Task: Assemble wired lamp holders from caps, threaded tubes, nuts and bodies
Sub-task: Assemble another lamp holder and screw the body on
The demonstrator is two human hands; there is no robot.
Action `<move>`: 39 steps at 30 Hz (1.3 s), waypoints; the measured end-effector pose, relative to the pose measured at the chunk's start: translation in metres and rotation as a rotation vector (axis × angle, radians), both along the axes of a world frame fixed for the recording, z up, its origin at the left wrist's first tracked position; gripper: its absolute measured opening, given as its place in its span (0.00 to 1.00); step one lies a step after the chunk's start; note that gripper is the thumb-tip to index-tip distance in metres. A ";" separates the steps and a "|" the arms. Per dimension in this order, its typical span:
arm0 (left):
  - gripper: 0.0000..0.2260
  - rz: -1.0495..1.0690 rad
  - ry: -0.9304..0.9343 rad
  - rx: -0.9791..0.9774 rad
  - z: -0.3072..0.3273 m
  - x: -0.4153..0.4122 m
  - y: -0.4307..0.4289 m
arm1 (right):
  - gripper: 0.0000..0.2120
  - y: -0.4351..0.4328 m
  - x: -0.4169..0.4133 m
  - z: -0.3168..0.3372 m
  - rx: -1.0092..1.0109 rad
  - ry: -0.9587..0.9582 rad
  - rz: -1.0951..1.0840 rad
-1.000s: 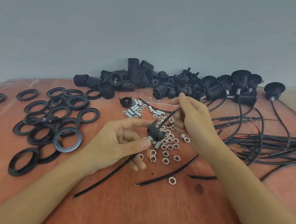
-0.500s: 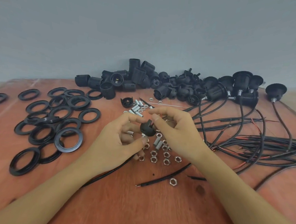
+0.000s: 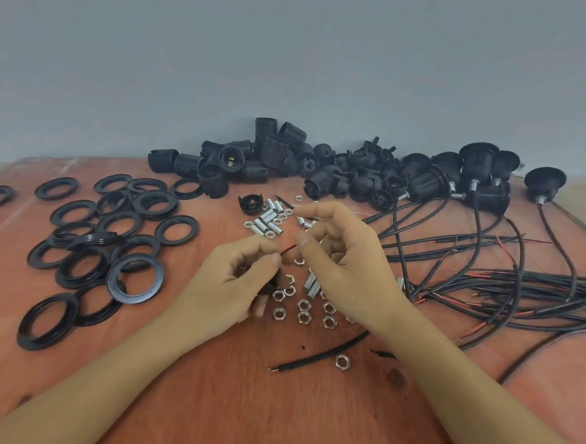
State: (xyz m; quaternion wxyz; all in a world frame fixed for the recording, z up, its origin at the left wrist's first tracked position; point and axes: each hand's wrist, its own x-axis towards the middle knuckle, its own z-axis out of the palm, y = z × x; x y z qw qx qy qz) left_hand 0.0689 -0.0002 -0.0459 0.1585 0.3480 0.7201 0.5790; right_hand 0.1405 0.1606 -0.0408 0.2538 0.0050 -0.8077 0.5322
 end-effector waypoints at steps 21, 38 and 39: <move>0.11 0.264 -0.232 0.160 0.004 -0.001 0.005 | 0.15 -0.007 0.004 0.004 -0.051 0.043 0.099; 0.05 0.266 -0.076 0.175 0.000 -0.008 0.002 | 0.24 0.030 -0.092 0.035 1.004 -0.477 -0.407; 0.05 0.264 -0.065 0.180 -0.001 -0.008 0.002 | 0.21 0.028 -0.097 0.038 1.121 -0.486 -0.433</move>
